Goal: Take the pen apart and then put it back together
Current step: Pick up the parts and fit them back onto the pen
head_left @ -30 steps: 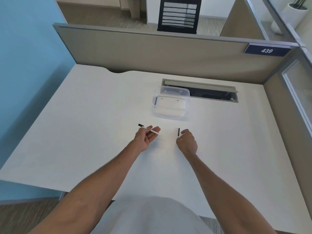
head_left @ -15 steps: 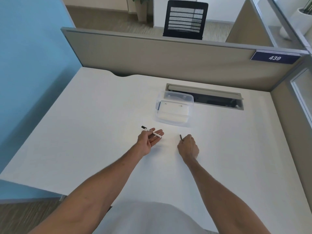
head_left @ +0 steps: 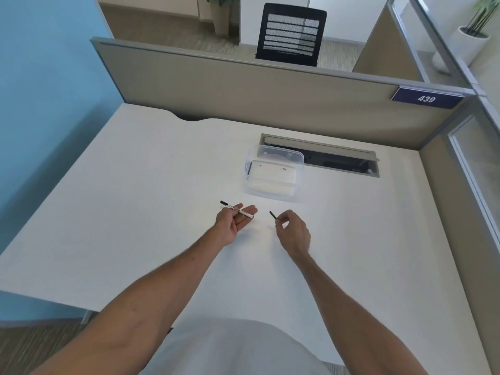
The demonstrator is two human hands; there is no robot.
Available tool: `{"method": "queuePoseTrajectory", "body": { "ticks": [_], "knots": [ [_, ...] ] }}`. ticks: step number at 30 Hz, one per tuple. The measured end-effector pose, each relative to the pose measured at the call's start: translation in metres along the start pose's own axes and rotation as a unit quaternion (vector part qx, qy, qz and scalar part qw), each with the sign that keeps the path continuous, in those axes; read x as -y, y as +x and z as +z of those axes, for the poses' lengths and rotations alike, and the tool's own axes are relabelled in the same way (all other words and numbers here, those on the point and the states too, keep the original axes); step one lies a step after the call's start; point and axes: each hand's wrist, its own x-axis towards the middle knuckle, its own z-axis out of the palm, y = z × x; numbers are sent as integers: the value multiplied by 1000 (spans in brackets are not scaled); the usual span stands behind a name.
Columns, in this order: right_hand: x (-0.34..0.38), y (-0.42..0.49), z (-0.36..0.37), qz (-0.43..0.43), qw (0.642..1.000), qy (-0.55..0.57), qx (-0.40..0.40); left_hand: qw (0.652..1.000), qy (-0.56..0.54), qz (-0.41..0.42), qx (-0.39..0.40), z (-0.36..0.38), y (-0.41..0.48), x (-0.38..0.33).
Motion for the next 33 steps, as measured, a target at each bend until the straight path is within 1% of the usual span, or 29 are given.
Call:
{"method": "queuePoseTrajectory", "body": {
  "ticks": [3,8,12,21,28,33],
  "knots": [
    [8,-6,-6,-51,998,31,28,1000,5,1,-1,0,-1,2],
    [22,-14,-12,-105,992,68,26,1000,4,9,-9,-2,-1,-1],
    [30,-15,-13,-147,987,51,35,1000,-5,15,-20,-3,1,1],
    [33,-15,-8,-149,988,23,36,999,-17,24,-22,-3,3,1],
    [38,-14,-7,-152,988,8,34,1000,-5,29,-11,-2,-2,-7],
    [38,-13,-7,-162,986,-22,40,1000,-2,27,-12,-5,-2,-7]
  ]
}}
